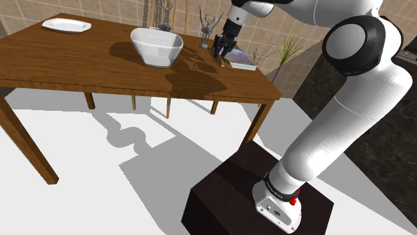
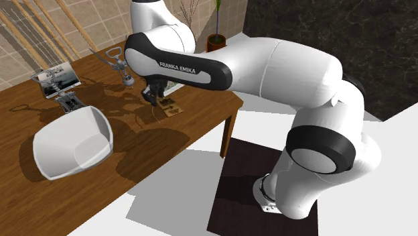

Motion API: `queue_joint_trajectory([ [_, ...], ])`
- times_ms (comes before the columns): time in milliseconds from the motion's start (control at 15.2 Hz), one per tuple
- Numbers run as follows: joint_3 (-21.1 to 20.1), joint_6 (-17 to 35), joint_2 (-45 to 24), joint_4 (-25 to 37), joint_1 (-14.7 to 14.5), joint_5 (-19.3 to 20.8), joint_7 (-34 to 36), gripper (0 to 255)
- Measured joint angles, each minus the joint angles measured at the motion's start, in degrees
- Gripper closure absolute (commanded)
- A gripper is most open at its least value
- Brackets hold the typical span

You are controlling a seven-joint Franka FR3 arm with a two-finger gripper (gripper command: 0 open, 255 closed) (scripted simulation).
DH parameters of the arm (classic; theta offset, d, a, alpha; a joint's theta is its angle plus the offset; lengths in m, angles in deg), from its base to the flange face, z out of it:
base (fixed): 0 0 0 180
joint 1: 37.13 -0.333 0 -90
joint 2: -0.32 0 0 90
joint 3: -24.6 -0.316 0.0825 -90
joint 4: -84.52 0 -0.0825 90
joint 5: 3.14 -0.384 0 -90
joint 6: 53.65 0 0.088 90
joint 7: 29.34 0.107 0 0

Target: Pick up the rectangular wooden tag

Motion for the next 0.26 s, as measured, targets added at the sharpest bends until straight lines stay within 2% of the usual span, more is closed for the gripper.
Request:
queue_joint_trajectory([
  [264,0.02,-3.01,-0.54,3.59,0.01,-0.01,0.56,255],
])
